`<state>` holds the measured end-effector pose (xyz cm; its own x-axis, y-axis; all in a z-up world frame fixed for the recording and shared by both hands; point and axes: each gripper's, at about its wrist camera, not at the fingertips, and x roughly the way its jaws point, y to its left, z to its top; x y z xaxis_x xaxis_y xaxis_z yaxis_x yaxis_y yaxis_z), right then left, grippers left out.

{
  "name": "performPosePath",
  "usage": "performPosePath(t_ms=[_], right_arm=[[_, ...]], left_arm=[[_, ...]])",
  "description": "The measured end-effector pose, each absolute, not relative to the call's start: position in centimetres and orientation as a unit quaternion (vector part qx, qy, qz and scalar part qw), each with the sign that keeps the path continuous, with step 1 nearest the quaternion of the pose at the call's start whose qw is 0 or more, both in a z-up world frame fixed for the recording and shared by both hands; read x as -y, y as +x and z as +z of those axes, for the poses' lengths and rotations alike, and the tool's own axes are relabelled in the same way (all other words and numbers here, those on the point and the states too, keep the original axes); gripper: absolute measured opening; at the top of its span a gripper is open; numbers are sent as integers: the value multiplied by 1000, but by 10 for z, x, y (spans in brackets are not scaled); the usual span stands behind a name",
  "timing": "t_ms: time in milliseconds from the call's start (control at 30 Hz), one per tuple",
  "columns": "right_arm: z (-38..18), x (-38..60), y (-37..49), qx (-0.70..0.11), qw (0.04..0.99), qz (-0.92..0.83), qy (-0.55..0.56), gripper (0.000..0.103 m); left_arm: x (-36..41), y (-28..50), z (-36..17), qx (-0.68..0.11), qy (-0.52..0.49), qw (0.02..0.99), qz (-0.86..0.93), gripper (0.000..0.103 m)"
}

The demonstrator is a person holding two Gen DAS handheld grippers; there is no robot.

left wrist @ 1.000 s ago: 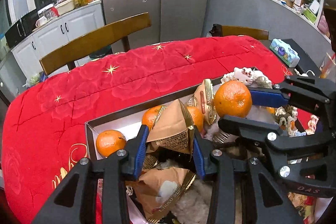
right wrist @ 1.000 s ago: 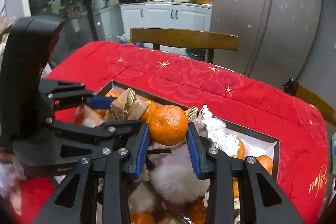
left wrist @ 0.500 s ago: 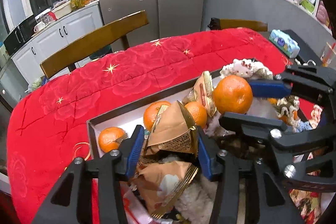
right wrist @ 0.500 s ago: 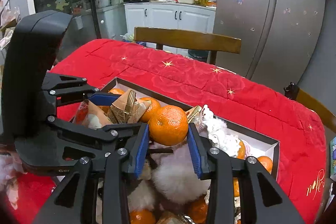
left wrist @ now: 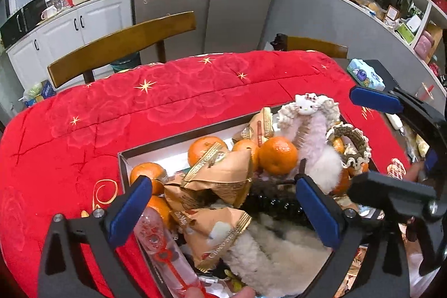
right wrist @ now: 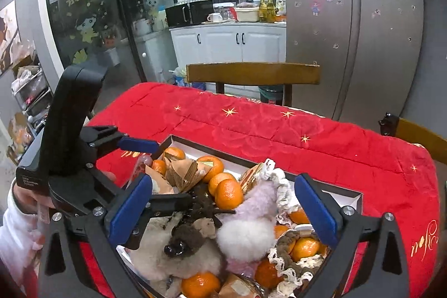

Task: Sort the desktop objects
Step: 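Open the left tool over the tray while the right tool releases the orange into it, then withdraw both open tools from the tray back toward the remaining loose items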

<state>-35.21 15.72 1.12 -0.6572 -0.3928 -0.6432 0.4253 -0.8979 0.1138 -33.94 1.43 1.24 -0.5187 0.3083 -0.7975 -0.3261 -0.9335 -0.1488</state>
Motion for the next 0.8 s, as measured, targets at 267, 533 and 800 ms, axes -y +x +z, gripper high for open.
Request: performPosePath(t_ms=[267,533,800], right_arm=[[12,-166,-355,-9,226,-908,353,103],[36,-173,-332,28,229,-913,336,103],[90,-169,-271,-10,205,-933,295,103]], left_arm=[[-14,-337,18,-8,-448,183,875,103],[-13,-313,44,0,-424,171,889,103],[-15,-252,101,-14,-375,173,911,103]])
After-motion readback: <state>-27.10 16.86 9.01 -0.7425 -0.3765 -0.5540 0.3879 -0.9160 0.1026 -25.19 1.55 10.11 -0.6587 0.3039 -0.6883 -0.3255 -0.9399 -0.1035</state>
